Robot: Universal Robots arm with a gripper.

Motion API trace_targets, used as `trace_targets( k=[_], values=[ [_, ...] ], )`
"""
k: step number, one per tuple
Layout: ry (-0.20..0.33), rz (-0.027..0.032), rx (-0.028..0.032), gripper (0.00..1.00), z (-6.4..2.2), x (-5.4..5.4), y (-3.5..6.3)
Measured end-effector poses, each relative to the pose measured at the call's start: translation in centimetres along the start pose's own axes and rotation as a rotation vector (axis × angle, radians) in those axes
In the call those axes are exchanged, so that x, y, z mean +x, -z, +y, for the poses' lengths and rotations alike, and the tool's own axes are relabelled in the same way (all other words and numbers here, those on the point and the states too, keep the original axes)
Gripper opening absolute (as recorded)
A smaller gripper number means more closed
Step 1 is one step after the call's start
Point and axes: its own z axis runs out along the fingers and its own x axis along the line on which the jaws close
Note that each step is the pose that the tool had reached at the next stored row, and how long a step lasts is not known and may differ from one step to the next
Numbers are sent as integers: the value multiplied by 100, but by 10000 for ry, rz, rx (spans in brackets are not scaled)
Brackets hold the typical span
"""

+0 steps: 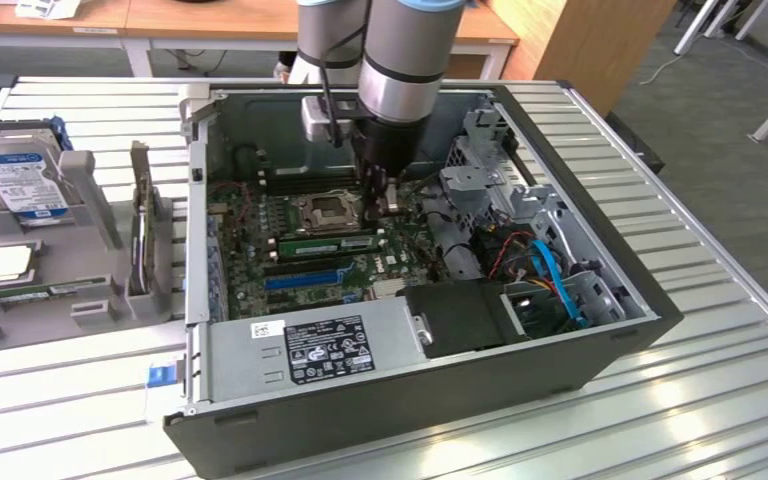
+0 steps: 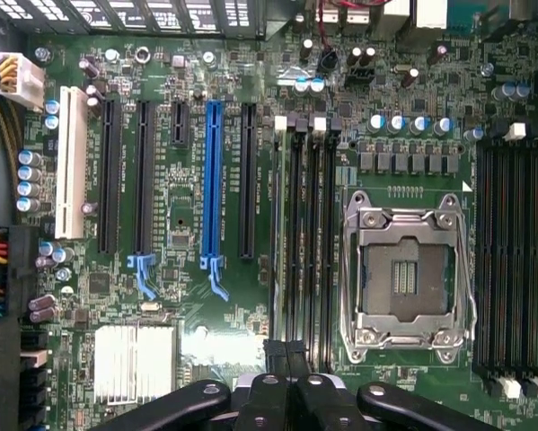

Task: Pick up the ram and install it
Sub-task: 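Press down the ram until it locks into place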

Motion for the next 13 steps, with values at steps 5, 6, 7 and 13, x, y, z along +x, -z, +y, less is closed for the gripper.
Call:
trace_targets(
  k=[5, 6, 7, 13],
  values=[
    [1, 1, -1, 10, 37, 0, -1],
    [0, 0, 0, 10, 45, 0, -1],
    [-1, 0, 0, 10, 54, 0, -1],
    [0, 1, 0, 10, 108, 0, -3]
  ],
)
